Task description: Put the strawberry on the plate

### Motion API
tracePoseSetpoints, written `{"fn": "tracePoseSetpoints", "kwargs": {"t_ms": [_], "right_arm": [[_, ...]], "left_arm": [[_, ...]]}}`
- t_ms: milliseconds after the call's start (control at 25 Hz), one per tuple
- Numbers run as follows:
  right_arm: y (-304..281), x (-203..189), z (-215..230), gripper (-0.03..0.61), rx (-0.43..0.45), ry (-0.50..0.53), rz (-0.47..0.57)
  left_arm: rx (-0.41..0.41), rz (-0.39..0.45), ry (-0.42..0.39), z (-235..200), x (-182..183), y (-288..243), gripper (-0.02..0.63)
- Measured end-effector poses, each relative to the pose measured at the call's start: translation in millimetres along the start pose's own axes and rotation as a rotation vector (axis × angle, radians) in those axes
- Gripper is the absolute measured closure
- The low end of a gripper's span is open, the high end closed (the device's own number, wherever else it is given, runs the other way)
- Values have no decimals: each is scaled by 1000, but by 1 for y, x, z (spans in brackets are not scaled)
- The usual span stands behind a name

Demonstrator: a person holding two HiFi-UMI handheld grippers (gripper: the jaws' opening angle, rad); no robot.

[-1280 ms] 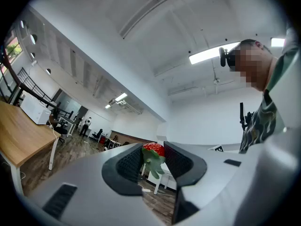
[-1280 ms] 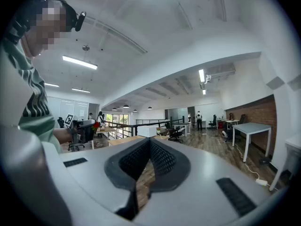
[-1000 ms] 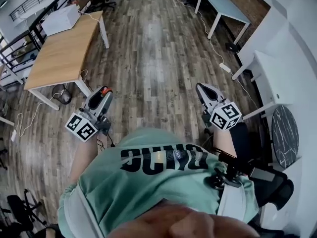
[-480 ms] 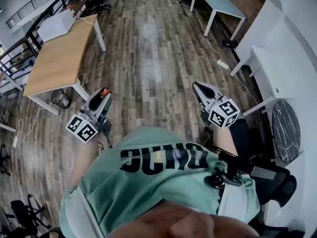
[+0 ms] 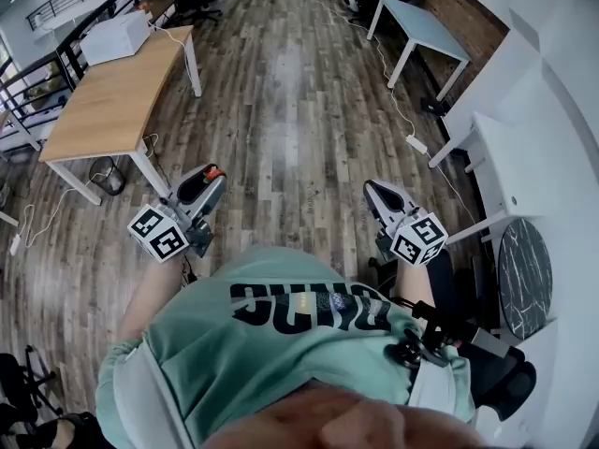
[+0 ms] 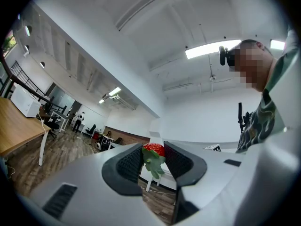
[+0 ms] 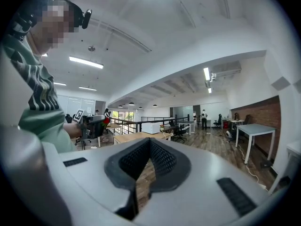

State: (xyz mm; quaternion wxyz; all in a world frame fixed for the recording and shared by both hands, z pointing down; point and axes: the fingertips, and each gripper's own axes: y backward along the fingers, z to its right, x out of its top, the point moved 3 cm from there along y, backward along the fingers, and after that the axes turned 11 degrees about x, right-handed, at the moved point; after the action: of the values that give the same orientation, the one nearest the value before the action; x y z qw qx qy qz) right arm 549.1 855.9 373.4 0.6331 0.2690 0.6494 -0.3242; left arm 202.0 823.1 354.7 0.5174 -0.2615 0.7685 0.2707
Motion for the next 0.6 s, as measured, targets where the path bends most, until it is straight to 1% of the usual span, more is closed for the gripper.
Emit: {"fn": "tracePoseSetpoints", "kwargs": {"t_ms": [360, 600], "right_arm": [[55, -20, 22, 572, 12, -39, 4], [81, -35, 32, 572, 15, -66, 19]], "left_arm": [[-38, -48, 12, 49, -27, -42, 469], [-48, -84, 6, 72, -43, -60, 469]]}}
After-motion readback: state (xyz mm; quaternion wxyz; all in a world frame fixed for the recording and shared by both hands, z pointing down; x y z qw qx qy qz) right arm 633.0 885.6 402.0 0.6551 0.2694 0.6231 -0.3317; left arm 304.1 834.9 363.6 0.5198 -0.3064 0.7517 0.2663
